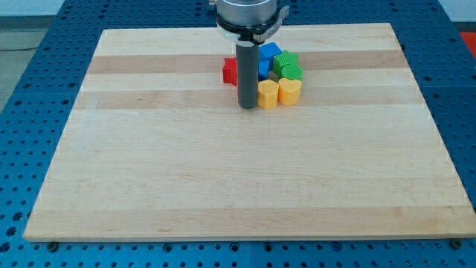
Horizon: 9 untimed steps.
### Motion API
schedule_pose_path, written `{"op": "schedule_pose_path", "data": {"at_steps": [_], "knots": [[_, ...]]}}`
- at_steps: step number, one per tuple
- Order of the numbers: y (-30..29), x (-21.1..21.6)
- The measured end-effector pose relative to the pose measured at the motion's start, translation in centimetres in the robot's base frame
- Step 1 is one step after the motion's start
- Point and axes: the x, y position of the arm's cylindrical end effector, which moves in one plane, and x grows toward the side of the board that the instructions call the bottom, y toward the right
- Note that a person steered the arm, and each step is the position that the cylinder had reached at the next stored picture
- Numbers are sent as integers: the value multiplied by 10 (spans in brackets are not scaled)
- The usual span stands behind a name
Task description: Adjust the group of blocks
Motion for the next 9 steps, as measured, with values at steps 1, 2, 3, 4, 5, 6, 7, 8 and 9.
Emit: {"op": "schedule_pose_path", "data": {"at_steps": [1, 2, 3, 4, 5, 6, 7, 8, 9], "knots": [[8, 47], [44, 56], [50, 28], [50, 18], [50, 0], [50, -1], [64, 18], [114, 41], [126, 22]]}}
